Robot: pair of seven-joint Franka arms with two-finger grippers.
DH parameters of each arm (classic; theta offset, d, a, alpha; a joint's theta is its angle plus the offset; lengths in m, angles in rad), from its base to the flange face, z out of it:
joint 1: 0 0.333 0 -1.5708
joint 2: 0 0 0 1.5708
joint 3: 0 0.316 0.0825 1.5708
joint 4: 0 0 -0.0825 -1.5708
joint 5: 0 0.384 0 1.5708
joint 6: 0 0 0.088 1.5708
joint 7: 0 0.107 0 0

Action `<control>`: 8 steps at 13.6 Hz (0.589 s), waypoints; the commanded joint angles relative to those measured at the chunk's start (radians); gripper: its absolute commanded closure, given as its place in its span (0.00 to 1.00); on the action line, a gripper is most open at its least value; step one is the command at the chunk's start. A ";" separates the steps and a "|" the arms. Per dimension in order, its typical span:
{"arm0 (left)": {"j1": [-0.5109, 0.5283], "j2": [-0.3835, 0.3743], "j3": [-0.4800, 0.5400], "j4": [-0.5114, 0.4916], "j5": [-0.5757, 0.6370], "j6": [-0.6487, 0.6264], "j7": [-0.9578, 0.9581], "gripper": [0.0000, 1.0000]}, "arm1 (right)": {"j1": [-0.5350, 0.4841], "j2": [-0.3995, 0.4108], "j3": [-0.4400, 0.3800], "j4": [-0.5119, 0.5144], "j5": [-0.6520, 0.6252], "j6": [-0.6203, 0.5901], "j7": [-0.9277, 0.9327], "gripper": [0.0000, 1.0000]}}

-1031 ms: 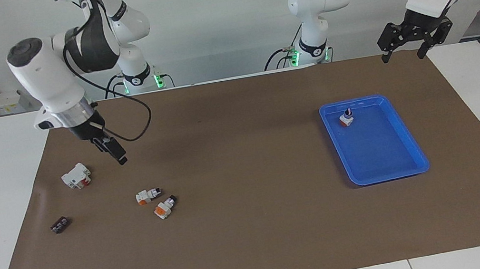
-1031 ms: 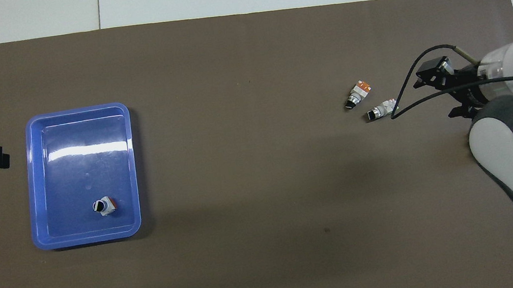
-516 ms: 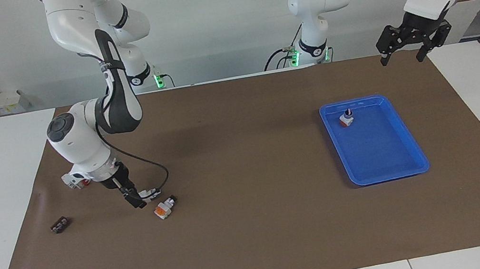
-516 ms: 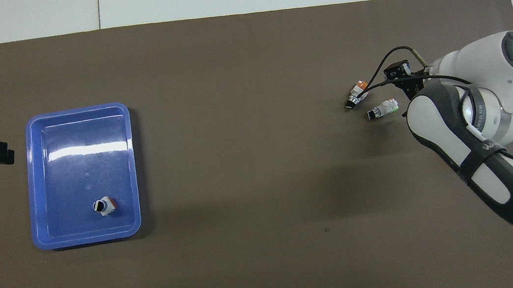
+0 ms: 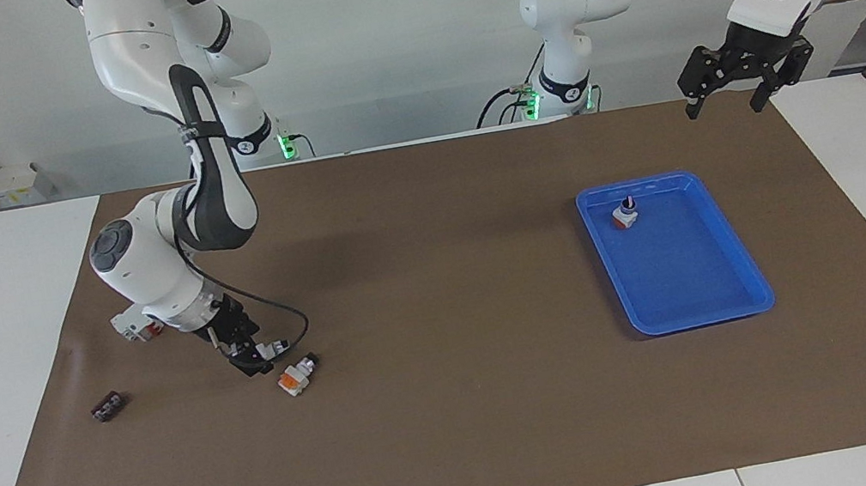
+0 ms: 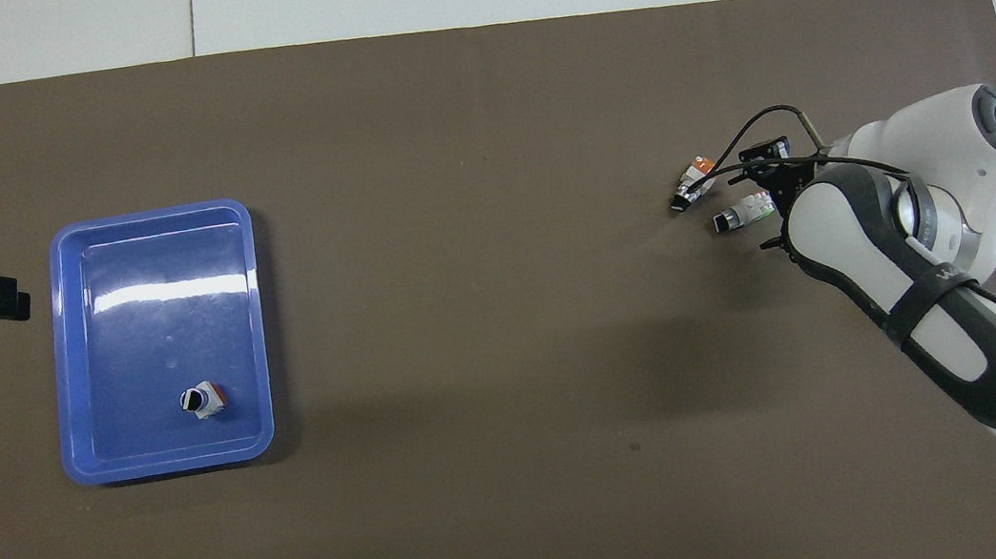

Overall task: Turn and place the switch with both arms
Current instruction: 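Grasp the switch with the right gripper and lift it toward center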

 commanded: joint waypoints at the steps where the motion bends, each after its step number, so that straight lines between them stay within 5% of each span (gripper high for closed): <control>1: -0.010 -0.030 0.000 -0.040 -0.009 0.002 -0.007 0.00 | -0.011 0.007 0.004 -0.017 0.020 0.049 -0.021 0.00; 3: -0.009 -0.032 0.000 -0.042 -0.009 0.005 -0.009 0.00 | -0.009 0.010 0.004 -0.034 0.020 0.063 -0.026 0.02; 6: -0.010 -0.032 0.000 -0.043 -0.009 0.013 -0.010 0.00 | -0.008 0.009 0.005 -0.033 0.020 0.051 -0.027 0.70; 7: -0.010 -0.032 0.000 -0.043 -0.009 0.013 -0.010 0.00 | -0.008 0.009 0.005 -0.030 0.020 0.040 -0.032 1.00; 8: -0.010 -0.032 -0.001 -0.045 -0.009 0.014 -0.007 0.00 | -0.006 0.009 0.005 -0.013 0.032 0.010 -0.043 1.00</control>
